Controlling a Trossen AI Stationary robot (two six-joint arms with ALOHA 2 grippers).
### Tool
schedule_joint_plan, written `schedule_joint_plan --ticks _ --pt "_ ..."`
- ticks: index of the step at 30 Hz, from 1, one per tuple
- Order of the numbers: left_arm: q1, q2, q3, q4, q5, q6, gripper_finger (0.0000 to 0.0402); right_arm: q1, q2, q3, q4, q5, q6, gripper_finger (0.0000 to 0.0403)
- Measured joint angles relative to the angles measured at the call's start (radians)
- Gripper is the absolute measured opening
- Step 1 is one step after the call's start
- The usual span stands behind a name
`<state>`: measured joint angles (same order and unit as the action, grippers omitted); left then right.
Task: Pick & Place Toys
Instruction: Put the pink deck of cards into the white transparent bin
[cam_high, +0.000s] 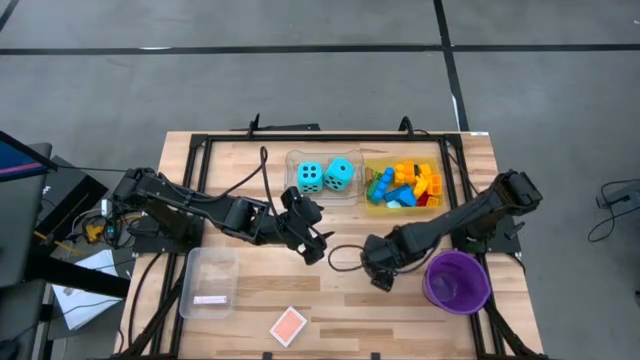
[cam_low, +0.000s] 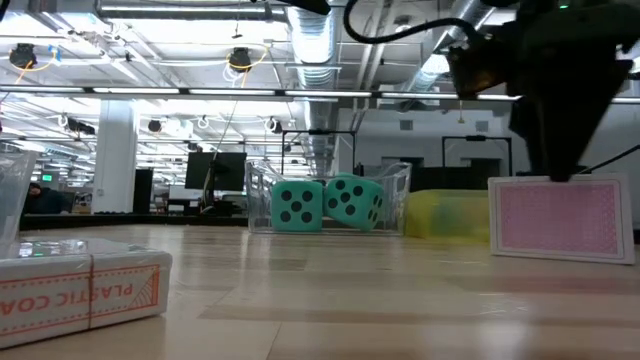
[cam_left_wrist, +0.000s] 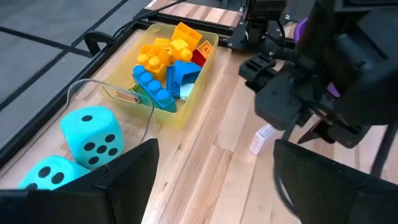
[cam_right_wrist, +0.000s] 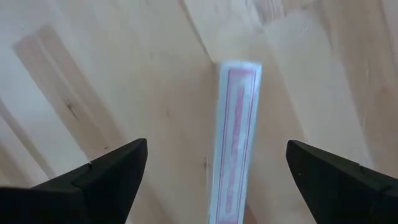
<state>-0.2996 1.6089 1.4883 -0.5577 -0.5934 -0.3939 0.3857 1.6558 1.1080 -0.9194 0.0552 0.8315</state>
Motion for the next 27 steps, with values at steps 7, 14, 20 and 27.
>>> schedule_joint_plan --ticks 7,14,20,27 --pt "0.0 0.0 0.0 0.0 0.0 0.016 0.0314 0.065 0.001 -0.001 -0.088 0.043 0.107 0.0376" --pt "0.0 0.0 0.0 0.001 0.0 0.016 0.0314 0.095 0.0 -0.068 -0.057 0.015 0.156 0.0376" --pt "-0.002 0.0 0.0 0.001 0.001 0.016 0.0314 0.098 -0.008 -0.082 -0.02 0.013 0.152 0.0376" --pt "-0.002 0.0 0.0 0.003 0.0 0.015 0.0314 0.099 -0.008 -0.082 -0.008 0.022 0.136 0.0359"
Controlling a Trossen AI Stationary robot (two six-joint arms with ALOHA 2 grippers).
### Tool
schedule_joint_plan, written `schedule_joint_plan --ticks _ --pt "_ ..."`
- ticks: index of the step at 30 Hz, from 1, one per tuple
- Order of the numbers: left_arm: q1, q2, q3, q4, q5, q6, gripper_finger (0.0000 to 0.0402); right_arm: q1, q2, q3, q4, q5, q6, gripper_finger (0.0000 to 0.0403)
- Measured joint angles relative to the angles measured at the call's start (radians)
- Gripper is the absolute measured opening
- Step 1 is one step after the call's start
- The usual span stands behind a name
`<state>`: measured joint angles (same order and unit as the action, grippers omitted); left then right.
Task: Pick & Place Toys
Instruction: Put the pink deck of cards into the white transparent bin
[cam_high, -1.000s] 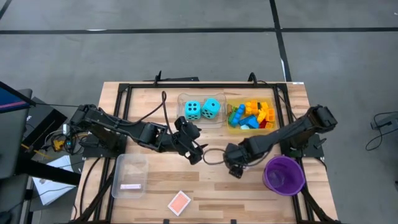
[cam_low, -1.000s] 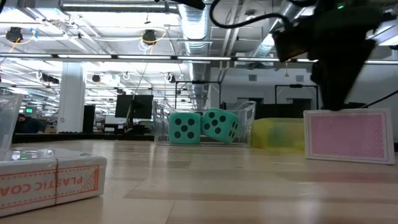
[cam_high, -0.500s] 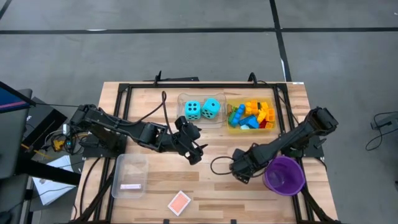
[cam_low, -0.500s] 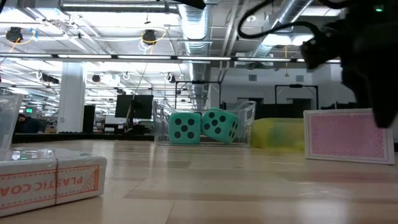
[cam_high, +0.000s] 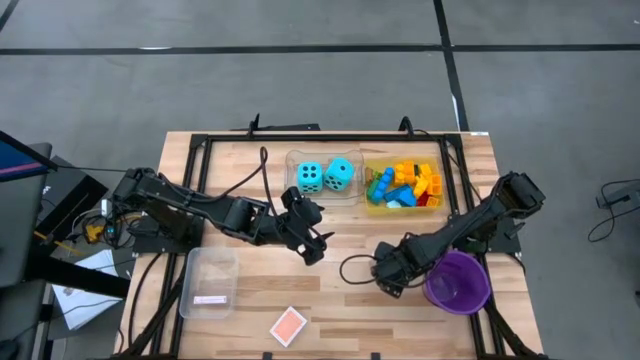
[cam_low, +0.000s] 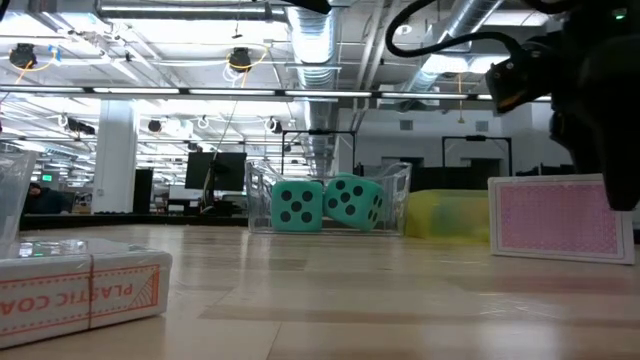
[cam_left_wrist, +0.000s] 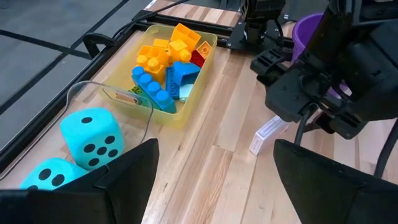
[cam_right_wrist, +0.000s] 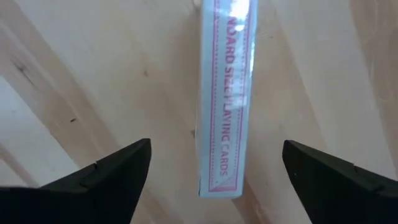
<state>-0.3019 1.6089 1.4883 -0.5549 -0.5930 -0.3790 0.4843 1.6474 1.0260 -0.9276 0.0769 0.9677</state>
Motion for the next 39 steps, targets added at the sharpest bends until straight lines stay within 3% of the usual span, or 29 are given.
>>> schedule_joint_plan --ticks 16,26,39 --pt "0.0 0.0 0.0 0.003 0.0 -0.003 0.0314 0.0 0.0 0.0 -0.002 -0.008 -0.035 0.02" --pt "0.0 0.0 0.0 0.003 0.021 -0.001 0.0314 0.0 -0.009 0.0 0.048 -0.029 -0.075 0.0061" --pt "-0.001 0.0 0.0 -0.072 0.202 0.048 0.0314 -0.032 -0.162 0.057 0.16 0.009 -0.159 0.0061"
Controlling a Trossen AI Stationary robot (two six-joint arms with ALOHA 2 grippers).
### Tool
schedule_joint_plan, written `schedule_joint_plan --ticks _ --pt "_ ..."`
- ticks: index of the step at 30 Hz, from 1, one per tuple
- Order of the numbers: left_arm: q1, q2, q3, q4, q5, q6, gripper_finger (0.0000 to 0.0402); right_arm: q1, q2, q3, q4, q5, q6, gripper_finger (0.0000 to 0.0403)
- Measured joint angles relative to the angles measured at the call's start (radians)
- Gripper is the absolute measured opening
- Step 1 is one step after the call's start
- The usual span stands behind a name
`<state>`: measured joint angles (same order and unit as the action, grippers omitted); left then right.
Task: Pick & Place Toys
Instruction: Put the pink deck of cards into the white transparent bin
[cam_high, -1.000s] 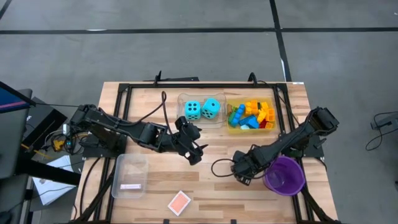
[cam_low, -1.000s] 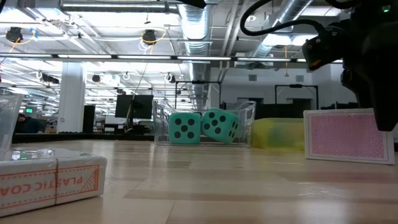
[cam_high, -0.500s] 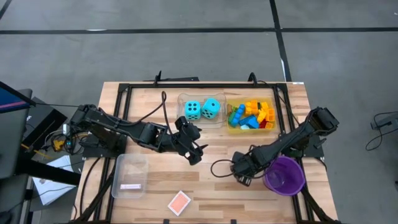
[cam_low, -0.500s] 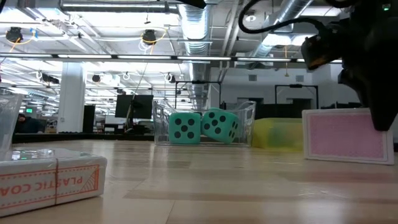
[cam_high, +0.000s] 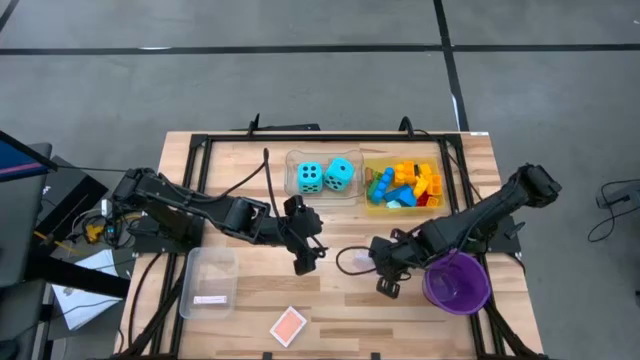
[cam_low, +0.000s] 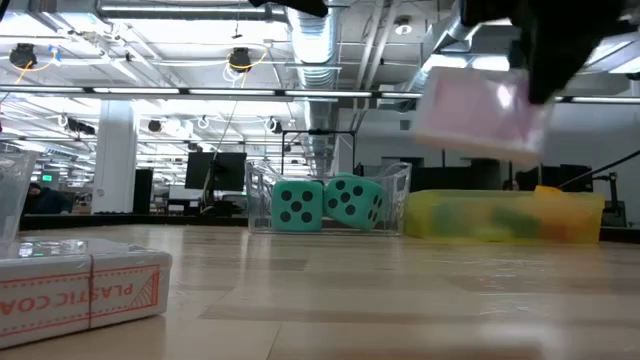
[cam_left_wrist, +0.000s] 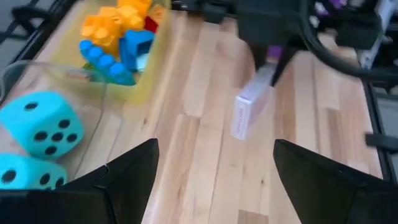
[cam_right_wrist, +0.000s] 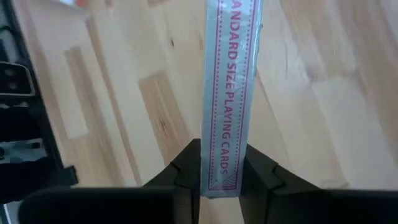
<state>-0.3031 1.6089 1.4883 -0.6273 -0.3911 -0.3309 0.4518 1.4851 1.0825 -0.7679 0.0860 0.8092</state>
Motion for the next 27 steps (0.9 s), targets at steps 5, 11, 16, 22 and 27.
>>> schedule_joint_plan --ticks 5,11,16,22,27 --pt "0.0 0.0 0.0 0.01 0.022 0.087 0.0313 -0.054 0.008 0.061 -0.001 0.001 -0.087 0.0061" --pt "0.003 0.0 0.0 0.05 0.033 0.096 0.0294 -0.114 0.082 0.188 0.02 -0.003 -0.234 0.0061" --pt "0.003 0.0 0.0 0.06 0.046 0.096 0.0282 -0.143 0.176 0.329 -0.034 -0.003 -0.365 0.0061" --pt "0.001 -0.001 0.0 0.049 0.147 0.096 0.0281 -0.169 0.26 0.478 -0.141 0.004 -0.48 0.0061" --pt "0.001 -0.001 0.0 0.024 0.188 0.095 0.0282 -0.186 0.271 0.537 -0.162 0.02 -0.529 0.0061"
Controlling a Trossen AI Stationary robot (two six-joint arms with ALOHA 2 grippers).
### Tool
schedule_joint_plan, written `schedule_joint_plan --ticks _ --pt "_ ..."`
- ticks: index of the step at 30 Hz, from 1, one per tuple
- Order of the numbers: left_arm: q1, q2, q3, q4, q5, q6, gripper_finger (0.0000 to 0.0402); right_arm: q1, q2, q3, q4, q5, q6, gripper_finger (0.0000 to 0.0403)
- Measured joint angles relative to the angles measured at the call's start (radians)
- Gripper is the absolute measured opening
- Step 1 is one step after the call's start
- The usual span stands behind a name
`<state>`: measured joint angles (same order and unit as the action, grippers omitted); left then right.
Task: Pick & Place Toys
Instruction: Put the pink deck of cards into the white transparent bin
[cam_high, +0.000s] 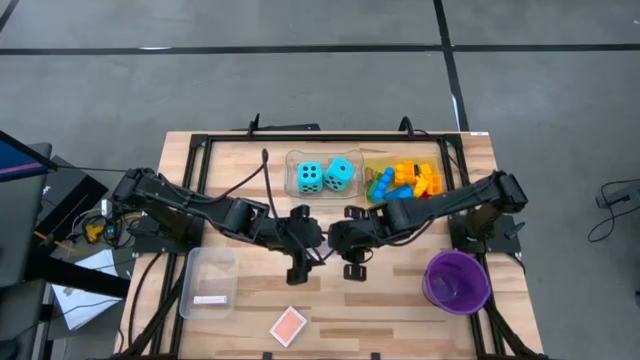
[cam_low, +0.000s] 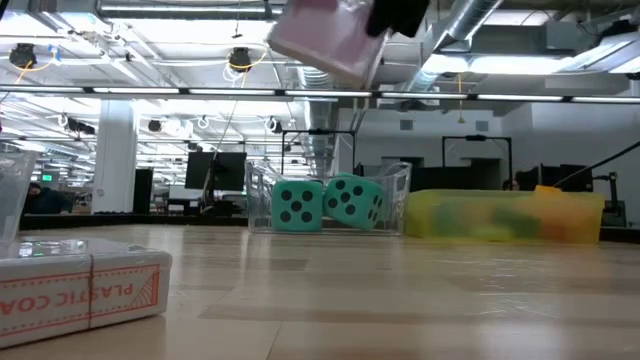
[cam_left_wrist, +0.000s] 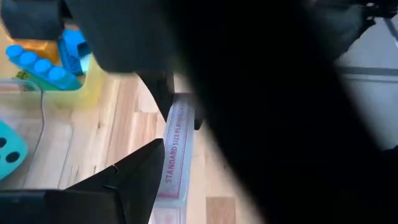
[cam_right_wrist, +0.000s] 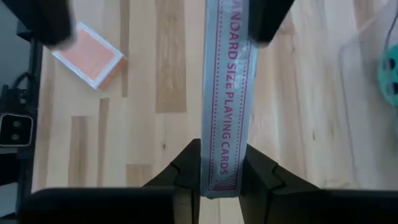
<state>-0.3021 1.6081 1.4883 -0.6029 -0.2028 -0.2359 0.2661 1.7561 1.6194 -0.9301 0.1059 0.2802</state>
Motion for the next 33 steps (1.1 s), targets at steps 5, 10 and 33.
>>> schedule_joint_plan --ticks 5,10,33 --pt "0.001 -0.001 0.002 -0.001 -0.027 0.003 0.0282 -0.016 -0.006 0.031 -0.016 -0.002 -0.007 0.0061" --pt "0.004 -0.002 0.003 -0.001 -0.043 0.005 0.0276 -0.02 -0.006 0.044 -0.016 -0.005 -0.026 0.0061" --pt "0.023 0.002 0.0 -0.01 -0.053 0.003 0.0176 -0.013 -0.01 0.049 0.006 -0.034 -0.026 0.0061"
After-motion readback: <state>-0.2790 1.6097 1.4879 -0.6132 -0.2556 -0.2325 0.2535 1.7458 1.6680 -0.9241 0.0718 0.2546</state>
